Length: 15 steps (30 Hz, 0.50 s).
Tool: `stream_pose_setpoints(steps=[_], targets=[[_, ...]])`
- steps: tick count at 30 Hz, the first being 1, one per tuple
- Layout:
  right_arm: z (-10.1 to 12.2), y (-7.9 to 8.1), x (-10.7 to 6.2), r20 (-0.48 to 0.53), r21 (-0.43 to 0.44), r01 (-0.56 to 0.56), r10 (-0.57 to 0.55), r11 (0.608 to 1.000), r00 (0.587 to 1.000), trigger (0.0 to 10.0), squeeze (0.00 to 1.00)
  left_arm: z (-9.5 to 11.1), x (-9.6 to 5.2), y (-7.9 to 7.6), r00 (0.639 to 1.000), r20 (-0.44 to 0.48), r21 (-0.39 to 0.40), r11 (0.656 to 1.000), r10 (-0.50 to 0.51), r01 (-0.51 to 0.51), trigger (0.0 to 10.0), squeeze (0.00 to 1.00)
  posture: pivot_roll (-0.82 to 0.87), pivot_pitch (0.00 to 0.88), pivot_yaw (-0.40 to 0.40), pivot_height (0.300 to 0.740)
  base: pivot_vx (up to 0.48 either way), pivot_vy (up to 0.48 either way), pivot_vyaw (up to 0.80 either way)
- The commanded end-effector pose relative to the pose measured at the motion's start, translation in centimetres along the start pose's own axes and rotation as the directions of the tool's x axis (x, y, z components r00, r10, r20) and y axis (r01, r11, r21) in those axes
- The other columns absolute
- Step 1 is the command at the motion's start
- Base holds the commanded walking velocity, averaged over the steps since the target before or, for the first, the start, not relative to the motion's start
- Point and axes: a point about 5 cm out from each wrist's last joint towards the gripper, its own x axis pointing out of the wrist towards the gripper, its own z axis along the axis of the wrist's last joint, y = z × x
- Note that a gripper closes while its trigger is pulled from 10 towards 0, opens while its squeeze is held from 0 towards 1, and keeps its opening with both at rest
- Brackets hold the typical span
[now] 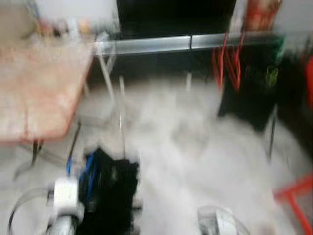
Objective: Hang hanger
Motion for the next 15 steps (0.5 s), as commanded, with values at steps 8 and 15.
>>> stream_pose_setpoints(steps=[8,15], targets=[[-0.45,0.0,-0.07,-0.022,-0.003,0.009,-0.009,1.0,1.0,10.0,0.0,0.54,-0.01,0.01,1.0,0.024,-0.003,1.0,-0.002,0.002,10.0,0.0,0.0,0.074,0.001,0.74,-0.347,0.0,0.0],[-0.59,0.24,-0.06,-0.028,-0.005,0.008,-0.008,1.0,1.0,10.0,0.0,0.56,-0.03,-0.04,1.0,0.022,-0.002,1.0,-0.006,0.006,10.0,0.0,0.0,0.077,0.002,0.74,-0.345,0.0,0.0]])
